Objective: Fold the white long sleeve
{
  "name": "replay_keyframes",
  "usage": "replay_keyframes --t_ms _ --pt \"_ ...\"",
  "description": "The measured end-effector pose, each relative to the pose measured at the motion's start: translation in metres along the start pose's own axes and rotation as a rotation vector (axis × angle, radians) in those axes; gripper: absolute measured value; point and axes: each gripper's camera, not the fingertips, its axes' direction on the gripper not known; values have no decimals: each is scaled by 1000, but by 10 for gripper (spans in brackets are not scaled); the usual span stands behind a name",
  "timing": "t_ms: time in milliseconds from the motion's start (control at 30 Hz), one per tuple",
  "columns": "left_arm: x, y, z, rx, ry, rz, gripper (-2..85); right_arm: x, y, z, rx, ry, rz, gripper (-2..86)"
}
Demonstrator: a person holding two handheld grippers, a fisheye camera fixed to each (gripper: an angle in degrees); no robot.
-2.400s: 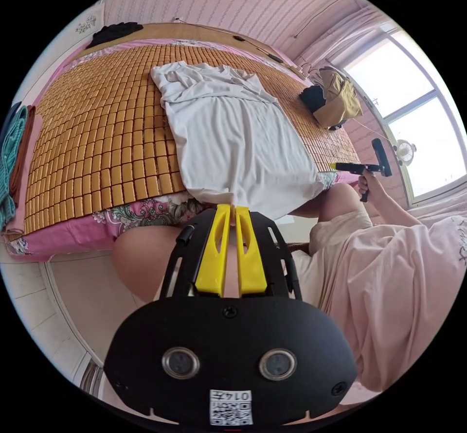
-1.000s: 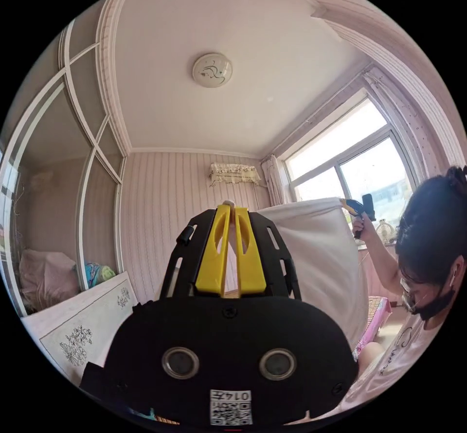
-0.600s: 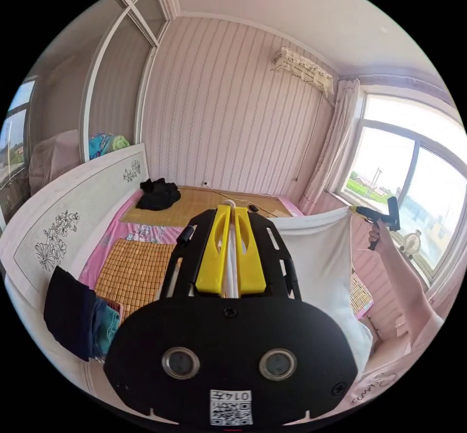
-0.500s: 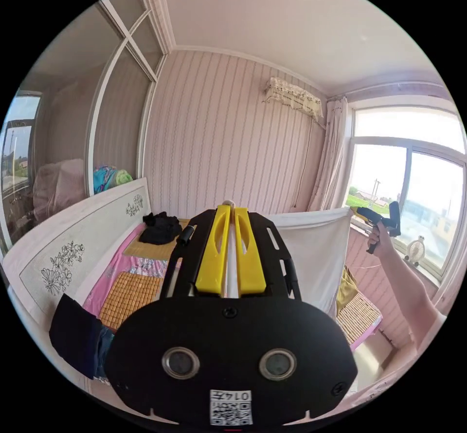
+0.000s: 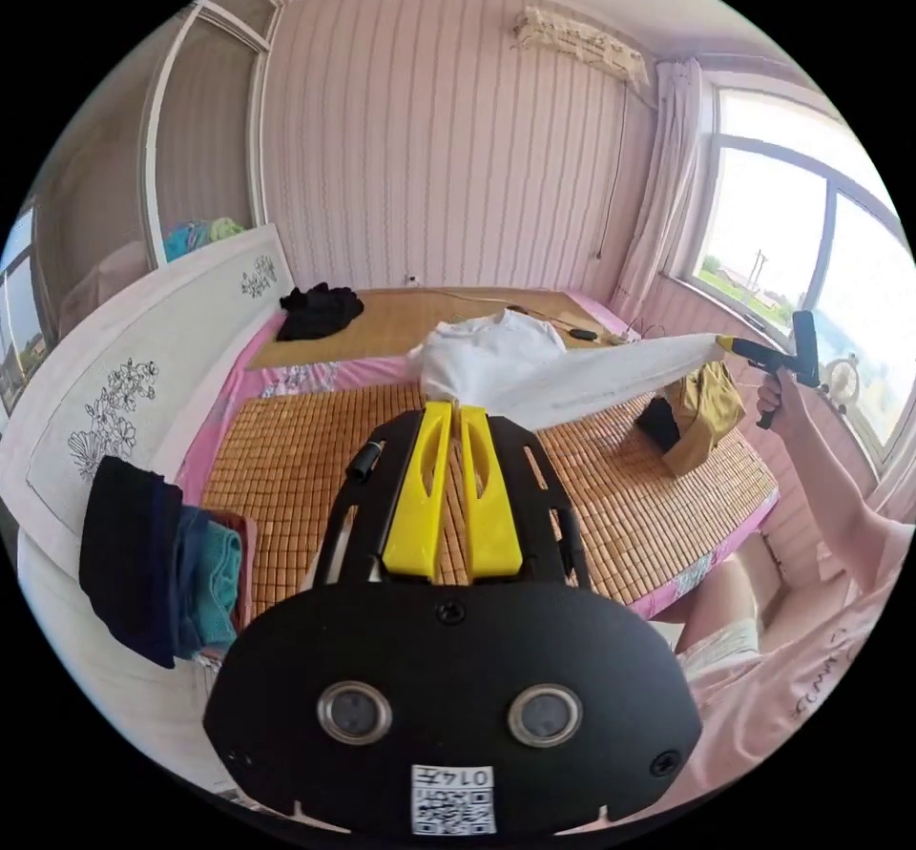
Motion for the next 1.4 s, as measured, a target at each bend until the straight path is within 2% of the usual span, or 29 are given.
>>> replay_keyframes --t_ms 167,300,400,933,1200,1300,1400 --pt "-26 118 126 -273 63 -184 -9 62 141 126 -332 -56 335 3" --pt "-41 189 182 -430 85 -310 -8 67 191 167 -480 -18 400 3" --pt "-44 215 199 -494 76 -308 -8 61 209 182 -563 -14 391 4" --pt "-43 270 234 -592 9 -177 12 -2 250 229 -745 -95 367 10" --pt "-25 252 265 -581 -102 -53 50 16 225 231 -734 58 286 58" --pt "-20 216 281 -547 -201 47 51 45 183 226 -690 172 225 63" --pt "-19 170 313 -486 -193 89 52 81 126 243 -645 240 166 65"
